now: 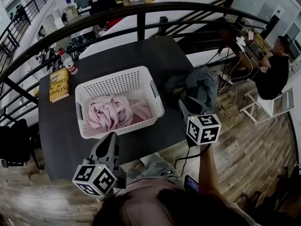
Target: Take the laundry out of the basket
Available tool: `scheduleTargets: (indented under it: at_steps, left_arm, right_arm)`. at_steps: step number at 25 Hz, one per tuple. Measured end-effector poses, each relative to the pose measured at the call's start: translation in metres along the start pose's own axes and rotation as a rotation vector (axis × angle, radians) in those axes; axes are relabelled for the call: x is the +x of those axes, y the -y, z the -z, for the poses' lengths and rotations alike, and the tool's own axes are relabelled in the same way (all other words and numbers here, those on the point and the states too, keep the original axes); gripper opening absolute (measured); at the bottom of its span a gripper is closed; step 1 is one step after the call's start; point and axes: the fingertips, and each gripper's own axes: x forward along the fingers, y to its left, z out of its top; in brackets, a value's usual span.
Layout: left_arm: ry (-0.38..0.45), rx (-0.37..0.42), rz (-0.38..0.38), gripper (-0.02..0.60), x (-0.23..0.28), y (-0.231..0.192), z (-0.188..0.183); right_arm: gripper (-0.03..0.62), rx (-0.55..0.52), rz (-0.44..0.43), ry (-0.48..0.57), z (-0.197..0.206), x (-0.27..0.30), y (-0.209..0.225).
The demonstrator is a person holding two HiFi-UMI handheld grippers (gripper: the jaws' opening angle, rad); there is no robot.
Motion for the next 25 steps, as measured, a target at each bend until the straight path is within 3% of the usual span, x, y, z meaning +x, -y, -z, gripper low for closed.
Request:
scheduleTargets:
  at_steps: [25]
  left_arm:
    - [0.093, -0.014, -0.071, -0.002, -0.121, -0.036, 0.012]
  right_arm:
    - [0.035, -0.008, -0.235, 0.109, 0.009, -0.064, -0.173]
